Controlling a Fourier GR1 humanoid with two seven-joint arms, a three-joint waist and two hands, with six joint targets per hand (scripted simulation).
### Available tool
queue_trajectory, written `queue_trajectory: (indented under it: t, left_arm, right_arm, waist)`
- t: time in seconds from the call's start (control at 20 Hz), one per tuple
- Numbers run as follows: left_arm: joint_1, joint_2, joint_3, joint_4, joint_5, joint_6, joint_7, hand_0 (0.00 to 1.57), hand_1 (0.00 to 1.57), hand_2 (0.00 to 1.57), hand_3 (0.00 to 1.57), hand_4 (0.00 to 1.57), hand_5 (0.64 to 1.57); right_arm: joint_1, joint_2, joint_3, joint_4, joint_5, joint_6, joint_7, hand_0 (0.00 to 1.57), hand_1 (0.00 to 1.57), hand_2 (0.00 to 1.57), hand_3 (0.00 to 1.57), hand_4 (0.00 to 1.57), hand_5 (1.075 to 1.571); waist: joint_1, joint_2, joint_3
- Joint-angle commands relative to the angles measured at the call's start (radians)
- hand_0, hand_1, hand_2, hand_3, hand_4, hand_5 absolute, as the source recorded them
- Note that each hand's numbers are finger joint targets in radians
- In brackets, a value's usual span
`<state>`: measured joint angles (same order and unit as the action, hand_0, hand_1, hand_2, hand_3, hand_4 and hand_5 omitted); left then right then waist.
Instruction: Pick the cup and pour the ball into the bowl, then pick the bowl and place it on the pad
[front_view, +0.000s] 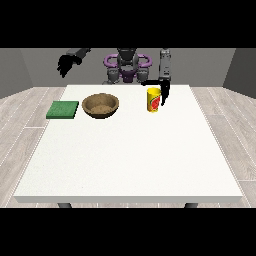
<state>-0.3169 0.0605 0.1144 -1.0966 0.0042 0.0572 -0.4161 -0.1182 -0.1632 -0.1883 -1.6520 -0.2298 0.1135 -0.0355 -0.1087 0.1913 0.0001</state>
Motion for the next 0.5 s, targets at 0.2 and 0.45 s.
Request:
queue_trajectory:
  t: [0.2, 0.45]
  left_arm:
    - [-0.078, 0.026, 0.052, 0.254, 0.018, -0.023, -0.112, 0.0, 0.0, 0.0, 0.0, 0.25, 1.445]
    - [-0.069, 0.019, 0.054, 0.364, -0.051, 0.074, -0.302, 0.92, 0.92, 1.32, 1.38, 1.24, 1.538]
  right_arm:
    - [-0.006, -0.077, -0.074, 0.089, -0.063, 0.09, 0.004, 0.0, 0.0, 0.0, 0.0, 0.67, 1.562]
    - [-0.08, -0.104, -0.106, 0.037, -0.126, 0.095, 0.04, 0.0, 0.0, 0.0, 0.0, 0.66, 1.569]
  waist:
    - [-0.006, -0.037, -0.0003]
    - [-0.05, 0.056, -0.0008]
